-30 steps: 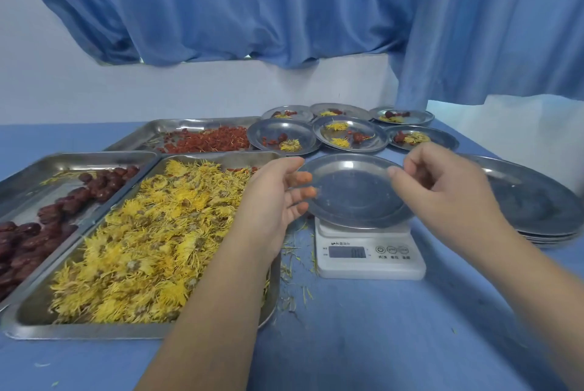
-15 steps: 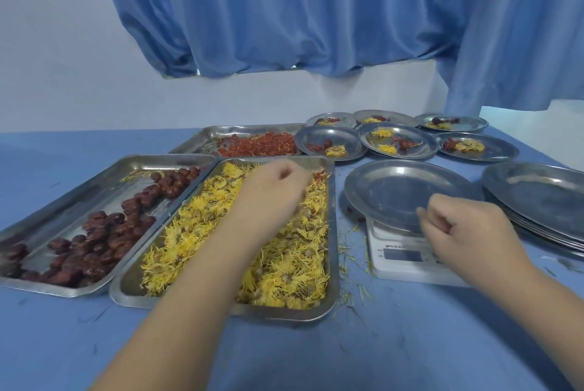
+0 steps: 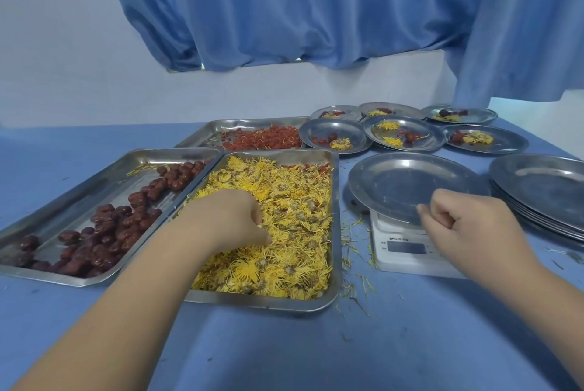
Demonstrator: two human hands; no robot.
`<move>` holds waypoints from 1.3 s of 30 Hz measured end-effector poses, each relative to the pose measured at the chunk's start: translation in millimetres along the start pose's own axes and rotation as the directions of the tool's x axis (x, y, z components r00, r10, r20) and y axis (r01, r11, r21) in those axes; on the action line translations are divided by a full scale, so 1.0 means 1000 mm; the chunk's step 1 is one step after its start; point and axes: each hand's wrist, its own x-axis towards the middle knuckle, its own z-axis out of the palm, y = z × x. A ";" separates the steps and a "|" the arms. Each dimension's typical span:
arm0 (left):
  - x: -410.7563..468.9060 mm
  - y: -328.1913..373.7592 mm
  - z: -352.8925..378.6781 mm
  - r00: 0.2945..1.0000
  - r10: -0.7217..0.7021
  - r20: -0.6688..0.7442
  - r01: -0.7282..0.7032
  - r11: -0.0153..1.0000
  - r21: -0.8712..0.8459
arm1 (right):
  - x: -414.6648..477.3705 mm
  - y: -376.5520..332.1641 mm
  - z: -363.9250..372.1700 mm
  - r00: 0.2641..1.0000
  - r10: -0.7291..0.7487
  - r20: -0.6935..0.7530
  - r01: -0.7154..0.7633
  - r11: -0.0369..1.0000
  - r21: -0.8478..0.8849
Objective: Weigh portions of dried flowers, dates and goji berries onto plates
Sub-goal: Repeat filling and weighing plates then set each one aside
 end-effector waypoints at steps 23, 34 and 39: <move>0.035 0.108 -0.009 0.943 0.263 -0.205 -0.330 0.646 -0.689 | 0.008 0.020 -0.012 0.986 0.136 -0.094 -0.129 0.988 0.084; 0.084 0.171 0.015 0.846 0.504 -0.175 -0.530 0.829 -0.177 | 0.011 0.035 -0.010 0.977 0.208 -0.046 -0.197 0.964 0.176; 0.069 0.145 0.011 0.812 0.511 -0.283 -0.583 0.734 -0.347 | 0.006 0.022 -0.003 0.994 0.106 0.016 -0.107 0.981 0.161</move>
